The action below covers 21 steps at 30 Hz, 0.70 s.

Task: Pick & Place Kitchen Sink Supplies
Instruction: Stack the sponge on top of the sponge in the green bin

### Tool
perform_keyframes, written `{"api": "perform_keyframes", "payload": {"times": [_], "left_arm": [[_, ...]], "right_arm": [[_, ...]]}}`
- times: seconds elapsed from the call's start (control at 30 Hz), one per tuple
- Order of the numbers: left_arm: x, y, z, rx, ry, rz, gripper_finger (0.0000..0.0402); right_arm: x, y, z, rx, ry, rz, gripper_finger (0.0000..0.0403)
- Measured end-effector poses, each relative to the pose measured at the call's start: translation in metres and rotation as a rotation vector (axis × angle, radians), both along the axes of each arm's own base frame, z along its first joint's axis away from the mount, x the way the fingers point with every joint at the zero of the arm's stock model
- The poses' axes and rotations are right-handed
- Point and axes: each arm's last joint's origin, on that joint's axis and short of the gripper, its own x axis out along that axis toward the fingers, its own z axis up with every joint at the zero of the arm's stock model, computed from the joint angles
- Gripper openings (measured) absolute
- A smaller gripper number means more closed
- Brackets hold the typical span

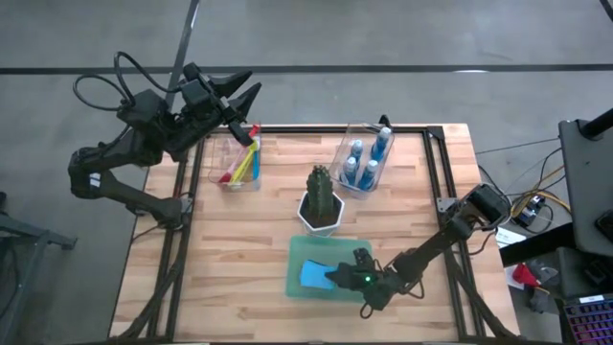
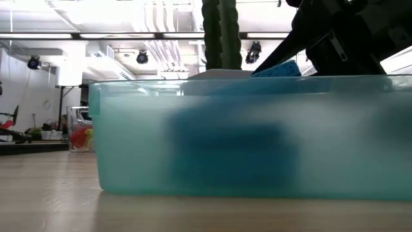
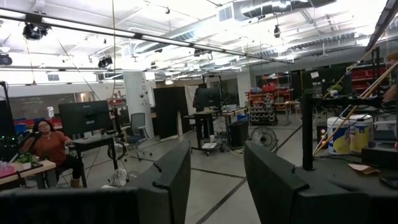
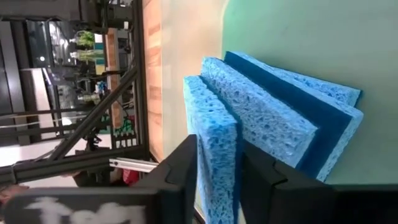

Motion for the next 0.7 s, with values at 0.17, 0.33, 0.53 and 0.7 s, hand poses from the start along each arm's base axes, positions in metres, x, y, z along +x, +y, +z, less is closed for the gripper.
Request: {"api": "perform_keyframes", "payload": {"times": [0.17,0.33,0.53,0.7], "left_arm": [[0.000,0.000,0.000,0.000,0.001,0.000,0.0145],[0.000,0.000,0.000,0.000,0.001,0.000,0.0145],[0.000,0.000,0.000,0.000,0.001,0.000,0.0145],[0.000,0.000,0.000,0.001,0.001,0.000,0.0145]], "right_arm": [[-0.002,0.002,0.002,0.019,-0.008,-0.004,0.0124],[-0.003,0.002,0.014,0.025,-0.035,0.007,0.0164],[-0.008,0.003,0.016,0.004,-0.015,0.029,0.0189],[-0.015,0.010,0.022,0.015,-0.025,0.058,0.0191]]}}
